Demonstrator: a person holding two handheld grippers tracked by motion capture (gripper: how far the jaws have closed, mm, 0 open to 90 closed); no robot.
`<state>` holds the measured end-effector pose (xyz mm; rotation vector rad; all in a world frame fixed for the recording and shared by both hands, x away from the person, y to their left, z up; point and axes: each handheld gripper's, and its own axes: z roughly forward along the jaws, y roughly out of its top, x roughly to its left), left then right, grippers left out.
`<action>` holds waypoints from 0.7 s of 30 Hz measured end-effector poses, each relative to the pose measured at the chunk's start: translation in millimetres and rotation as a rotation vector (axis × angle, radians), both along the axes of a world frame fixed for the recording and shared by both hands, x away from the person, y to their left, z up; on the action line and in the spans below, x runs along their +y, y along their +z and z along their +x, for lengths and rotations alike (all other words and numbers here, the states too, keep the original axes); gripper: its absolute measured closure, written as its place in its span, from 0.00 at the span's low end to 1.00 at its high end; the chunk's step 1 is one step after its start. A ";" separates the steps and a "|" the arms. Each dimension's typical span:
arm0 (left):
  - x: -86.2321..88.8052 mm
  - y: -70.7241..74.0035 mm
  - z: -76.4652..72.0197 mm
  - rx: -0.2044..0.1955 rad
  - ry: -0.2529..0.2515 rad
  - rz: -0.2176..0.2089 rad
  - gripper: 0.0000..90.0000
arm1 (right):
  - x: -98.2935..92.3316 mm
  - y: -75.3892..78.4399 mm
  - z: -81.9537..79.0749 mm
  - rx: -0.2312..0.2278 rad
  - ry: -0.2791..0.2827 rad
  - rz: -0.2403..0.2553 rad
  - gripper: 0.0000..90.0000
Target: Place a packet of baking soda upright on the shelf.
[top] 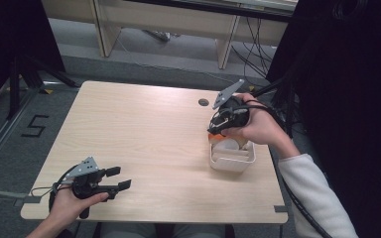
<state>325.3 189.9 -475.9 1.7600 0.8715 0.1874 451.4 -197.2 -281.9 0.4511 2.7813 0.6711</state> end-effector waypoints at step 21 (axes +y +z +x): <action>-2.3 -1.8 -2.1 0.012 0.012 0.009 0.33 | 12.7 -113.9 -68.2 0.113 0.107 -0.047 0.69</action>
